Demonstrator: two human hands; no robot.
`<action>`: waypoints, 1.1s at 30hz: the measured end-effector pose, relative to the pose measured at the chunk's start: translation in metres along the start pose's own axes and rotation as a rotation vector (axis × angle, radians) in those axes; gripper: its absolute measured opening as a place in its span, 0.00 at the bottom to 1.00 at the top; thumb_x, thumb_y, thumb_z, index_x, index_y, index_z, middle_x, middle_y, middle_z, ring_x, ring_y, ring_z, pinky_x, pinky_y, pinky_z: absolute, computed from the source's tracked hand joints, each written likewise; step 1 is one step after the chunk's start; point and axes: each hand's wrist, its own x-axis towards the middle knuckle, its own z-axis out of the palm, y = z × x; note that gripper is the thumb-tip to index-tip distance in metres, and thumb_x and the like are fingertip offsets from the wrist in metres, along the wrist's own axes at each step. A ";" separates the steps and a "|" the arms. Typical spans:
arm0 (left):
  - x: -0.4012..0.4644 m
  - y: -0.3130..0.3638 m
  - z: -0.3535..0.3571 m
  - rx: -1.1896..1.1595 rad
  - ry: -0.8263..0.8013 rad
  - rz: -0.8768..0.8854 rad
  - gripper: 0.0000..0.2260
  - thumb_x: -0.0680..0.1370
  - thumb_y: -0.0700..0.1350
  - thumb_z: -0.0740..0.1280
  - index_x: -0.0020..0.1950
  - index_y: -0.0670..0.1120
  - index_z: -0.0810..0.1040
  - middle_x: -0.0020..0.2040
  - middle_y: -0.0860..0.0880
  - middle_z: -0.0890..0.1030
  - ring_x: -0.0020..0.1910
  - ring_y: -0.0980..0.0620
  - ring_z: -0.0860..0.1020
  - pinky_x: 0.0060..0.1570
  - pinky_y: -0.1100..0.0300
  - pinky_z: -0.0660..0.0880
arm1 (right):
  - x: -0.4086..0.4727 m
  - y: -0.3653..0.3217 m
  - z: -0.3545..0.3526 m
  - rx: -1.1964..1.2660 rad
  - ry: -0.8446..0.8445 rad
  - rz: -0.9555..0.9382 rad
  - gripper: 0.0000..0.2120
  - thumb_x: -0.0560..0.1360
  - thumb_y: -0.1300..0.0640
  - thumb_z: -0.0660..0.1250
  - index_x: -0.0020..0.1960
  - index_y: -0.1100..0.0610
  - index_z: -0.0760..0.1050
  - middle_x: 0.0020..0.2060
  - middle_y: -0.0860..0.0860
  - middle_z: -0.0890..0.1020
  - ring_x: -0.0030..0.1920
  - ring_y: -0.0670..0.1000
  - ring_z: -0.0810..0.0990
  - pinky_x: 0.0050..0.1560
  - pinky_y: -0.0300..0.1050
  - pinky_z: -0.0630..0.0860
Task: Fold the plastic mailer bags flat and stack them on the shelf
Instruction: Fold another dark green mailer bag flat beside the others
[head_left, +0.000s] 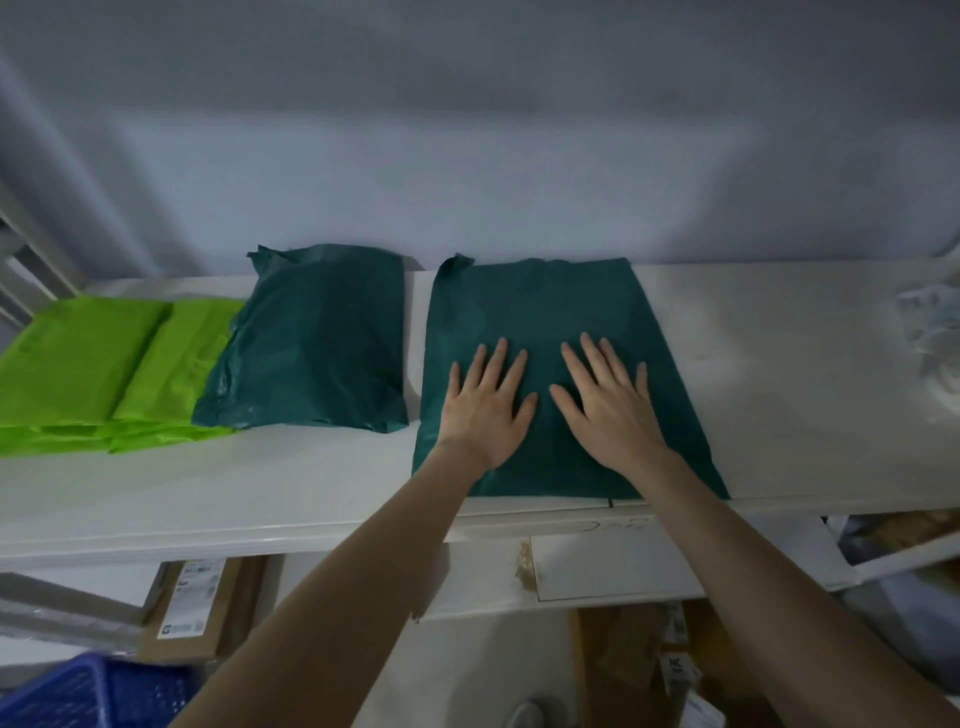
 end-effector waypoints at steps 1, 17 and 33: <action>0.002 -0.001 0.001 -0.005 -0.017 -0.008 0.26 0.81 0.58 0.46 0.78 0.53 0.45 0.78 0.50 0.44 0.77 0.49 0.42 0.74 0.47 0.41 | 0.003 0.003 0.000 0.012 -0.018 0.002 0.28 0.80 0.40 0.46 0.77 0.49 0.47 0.77 0.49 0.47 0.76 0.51 0.44 0.72 0.62 0.42; 0.038 -0.001 -0.017 -0.047 0.219 -0.149 0.21 0.80 0.56 0.51 0.70 0.52 0.66 0.69 0.49 0.69 0.69 0.47 0.65 0.64 0.51 0.60 | 0.047 0.019 -0.013 0.012 0.062 -0.155 0.22 0.79 0.44 0.53 0.66 0.56 0.71 0.60 0.53 0.73 0.62 0.54 0.68 0.58 0.51 0.67; 0.084 -0.010 -0.019 -0.066 0.140 -0.196 0.22 0.79 0.55 0.56 0.72 0.51 0.64 0.74 0.50 0.62 0.73 0.48 0.58 0.69 0.48 0.55 | 0.093 0.040 -0.002 0.106 0.029 -0.176 0.22 0.81 0.48 0.52 0.71 0.56 0.64 0.68 0.54 0.69 0.66 0.55 0.67 0.60 0.52 0.70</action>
